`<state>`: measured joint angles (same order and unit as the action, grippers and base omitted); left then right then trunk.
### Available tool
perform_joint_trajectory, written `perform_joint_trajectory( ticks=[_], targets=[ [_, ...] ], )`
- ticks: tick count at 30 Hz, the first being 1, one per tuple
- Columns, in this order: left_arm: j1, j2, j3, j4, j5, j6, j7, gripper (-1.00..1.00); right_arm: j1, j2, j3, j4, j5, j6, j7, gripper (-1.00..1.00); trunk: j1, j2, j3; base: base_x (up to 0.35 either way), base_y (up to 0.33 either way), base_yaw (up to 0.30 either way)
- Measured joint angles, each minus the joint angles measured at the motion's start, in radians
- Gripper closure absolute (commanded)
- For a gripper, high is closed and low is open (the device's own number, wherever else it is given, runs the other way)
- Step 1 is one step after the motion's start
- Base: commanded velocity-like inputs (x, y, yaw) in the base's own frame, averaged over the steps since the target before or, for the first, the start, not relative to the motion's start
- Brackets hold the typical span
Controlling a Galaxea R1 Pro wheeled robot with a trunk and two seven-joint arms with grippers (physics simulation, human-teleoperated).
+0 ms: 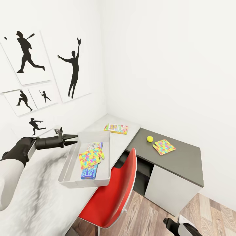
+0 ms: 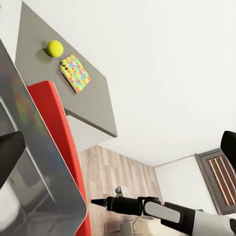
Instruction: Put all the toys in the child's room - the three board games (two on the bed and one on the table), the two jigsaw puzzles on the table, and the tennis ball on the table - inside the toy box on the table in the child's room.
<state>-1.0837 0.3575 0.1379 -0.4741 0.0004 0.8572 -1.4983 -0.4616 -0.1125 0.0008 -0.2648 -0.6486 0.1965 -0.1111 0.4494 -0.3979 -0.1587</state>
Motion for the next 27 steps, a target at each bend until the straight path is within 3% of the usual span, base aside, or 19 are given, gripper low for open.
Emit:
perform_joint_trajectory(
  ticks=[9,16,19,20,24,26,27],
  targets=[
    [0.000,0.000,-0.013,0.000,-0.001,0.000,0.004,-1.00,0.000,-0.020,-0.003,-0.011,-0.003,-0.001,0.001,-1.00,0.000,0.000,0.000,0.000,0.000,0.000],
    [-0.002,0.006,-0.011,0.000,-0.003,0.006,0.006,-1.00,0.033,-0.031,0.000,-0.150,0.004,0.014,0.032,-1.00,0.000,0.000,0.000,0.000,0.000,0.000],
    [-0.003,0.009,-0.011,-0.001,-0.003,0.012,0.006,-1.00,0.116,-0.073,-0.001,-0.352,0.007,0.093,0.038,-1.00,0.000,0.000,0.000,0.000,0.000,0.000],
    [-0.005,0.012,-0.011,-0.001,-0.003,0.013,0.006,-1.00,0.156,-0.097,-0.005,-0.462,0.005,0.153,0.039,-1.00,0.000,0.000,0.000,0.000,0.000,0.000],
    [-0.009,0.018,-0.011,-0.001,-0.003,0.014,0.007,-1.00,0.231,-0.135,-0.018,-0.694,-0.001,0.282,0.038,-1.00,0.000,0.000,0.000,0.000,0.000,0.000],
    [-0.011,0.029,-0.010,-0.002,-0.003,0.014,0.007,-1.00,0.278,-0.152,-0.060,-0.868,-0.004,0.390,0.036,-1.00,0.000,0.000,0.000,0.000,0.000,0.000],
    [-0.011,0.031,-0.010,-0.003,-0.003,0.014,0.007,-1.00,0.285,-0.154,-0.077,-0.903,-0.004,0.416,0.035,-1.00,0.000,0.000,0.000,0.000,0.000,0.000]
  ],
)
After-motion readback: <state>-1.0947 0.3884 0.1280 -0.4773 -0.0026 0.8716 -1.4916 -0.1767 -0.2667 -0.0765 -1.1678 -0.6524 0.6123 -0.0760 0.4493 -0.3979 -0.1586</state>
